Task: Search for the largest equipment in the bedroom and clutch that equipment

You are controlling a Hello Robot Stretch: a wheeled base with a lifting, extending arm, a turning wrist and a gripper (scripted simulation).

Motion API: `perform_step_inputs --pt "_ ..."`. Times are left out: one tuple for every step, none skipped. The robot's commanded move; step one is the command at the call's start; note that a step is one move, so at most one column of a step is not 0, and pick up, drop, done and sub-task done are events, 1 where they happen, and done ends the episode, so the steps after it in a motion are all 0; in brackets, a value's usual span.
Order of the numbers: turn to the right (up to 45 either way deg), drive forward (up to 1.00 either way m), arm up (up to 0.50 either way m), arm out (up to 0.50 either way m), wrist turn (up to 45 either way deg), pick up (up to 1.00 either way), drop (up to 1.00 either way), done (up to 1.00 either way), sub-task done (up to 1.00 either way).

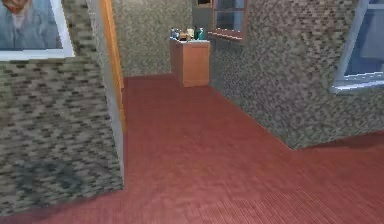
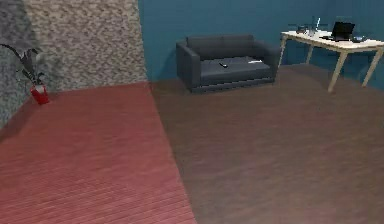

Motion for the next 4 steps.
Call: perform_step_inputs --pt "0.0 1.00 0.00 0.00 0.0 0.00 0.00 0.00 0.00" --pt "6.0 0.00 0.00 0.00 0.0 0.00 0.00 0.00 0.00" --pt "0.0 0.40 0.00 0.00 0.0 0.00 0.00 0.00 0.00" --pt "-21.0 0.00 0.00 0.00 0.0 0.00 0.00 0.00 0.00"
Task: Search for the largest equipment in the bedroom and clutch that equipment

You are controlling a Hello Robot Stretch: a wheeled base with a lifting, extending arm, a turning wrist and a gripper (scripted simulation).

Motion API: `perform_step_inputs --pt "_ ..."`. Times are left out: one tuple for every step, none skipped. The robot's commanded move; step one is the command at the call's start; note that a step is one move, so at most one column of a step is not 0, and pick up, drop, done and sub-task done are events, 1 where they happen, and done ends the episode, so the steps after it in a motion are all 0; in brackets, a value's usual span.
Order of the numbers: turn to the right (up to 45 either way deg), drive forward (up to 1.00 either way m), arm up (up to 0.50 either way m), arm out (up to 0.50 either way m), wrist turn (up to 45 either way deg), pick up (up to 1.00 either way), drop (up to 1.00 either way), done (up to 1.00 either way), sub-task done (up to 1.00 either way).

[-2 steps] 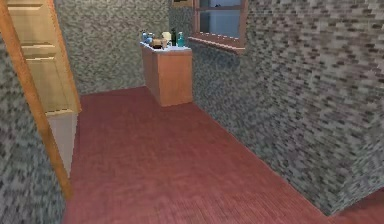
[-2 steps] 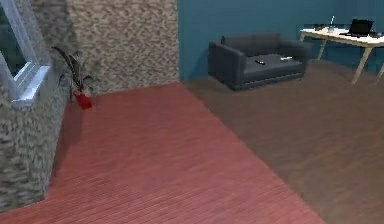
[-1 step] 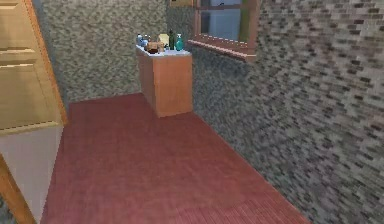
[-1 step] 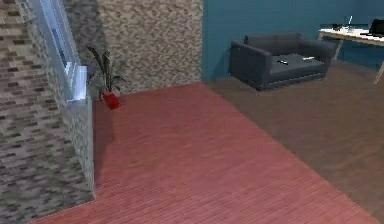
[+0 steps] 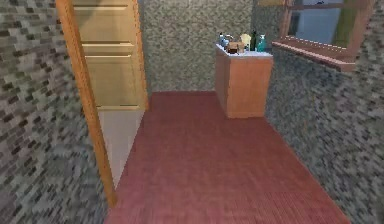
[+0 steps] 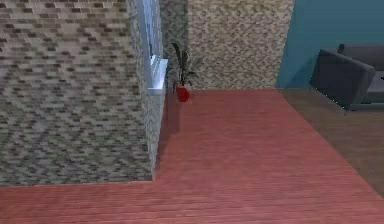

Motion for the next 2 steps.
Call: perform_step_inputs --pt "0.0 1.00 0.00 0.00 0.0 0.00 0.00 0.00 0.00" --pt "-3.0 0.00 0.00 0.00 0.0 0.00 0.00 0.00 0.00"
